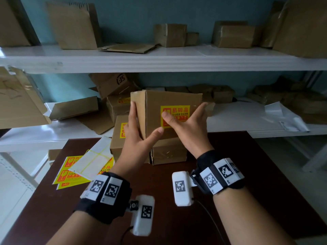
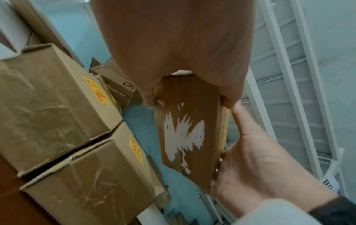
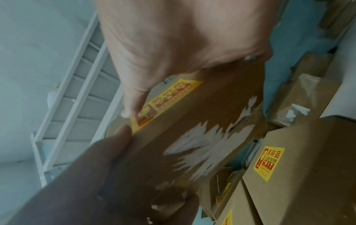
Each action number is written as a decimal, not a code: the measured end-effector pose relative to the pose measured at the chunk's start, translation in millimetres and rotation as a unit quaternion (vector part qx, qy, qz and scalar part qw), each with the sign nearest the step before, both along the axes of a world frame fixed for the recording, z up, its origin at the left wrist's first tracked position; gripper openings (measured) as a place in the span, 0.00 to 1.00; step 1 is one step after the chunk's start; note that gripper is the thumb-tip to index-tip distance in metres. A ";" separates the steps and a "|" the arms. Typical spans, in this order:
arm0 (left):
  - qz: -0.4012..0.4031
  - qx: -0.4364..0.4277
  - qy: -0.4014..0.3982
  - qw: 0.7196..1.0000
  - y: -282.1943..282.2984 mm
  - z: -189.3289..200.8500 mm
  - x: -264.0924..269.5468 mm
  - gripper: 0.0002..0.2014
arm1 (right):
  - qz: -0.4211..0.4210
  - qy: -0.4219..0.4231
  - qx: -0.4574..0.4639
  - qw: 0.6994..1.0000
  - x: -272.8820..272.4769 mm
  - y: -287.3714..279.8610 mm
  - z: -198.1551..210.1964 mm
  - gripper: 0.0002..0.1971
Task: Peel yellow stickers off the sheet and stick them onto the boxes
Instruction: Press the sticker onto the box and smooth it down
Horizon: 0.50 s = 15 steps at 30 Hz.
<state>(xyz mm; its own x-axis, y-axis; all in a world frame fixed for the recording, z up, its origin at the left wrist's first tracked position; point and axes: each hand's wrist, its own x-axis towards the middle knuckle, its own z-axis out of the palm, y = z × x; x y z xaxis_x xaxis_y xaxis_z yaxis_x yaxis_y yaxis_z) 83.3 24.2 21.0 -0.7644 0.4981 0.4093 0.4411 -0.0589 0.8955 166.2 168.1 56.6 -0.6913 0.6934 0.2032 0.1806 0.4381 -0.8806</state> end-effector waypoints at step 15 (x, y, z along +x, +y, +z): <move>0.030 -0.032 0.046 0.998 3.0 -9.2 5.2 0.56 | -0.011 0.080 -0.101 0.992 -6.0 5.7 -5.3 0.77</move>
<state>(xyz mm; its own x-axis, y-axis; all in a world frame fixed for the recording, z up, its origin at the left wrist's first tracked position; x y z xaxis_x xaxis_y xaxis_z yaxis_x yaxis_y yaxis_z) 88.6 27.2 11.9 -0.7536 0.4802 0.4489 0.5234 0.0250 0.8517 160.2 173.8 51.3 -0.6462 0.7454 0.1641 0.0398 0.2476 -0.9681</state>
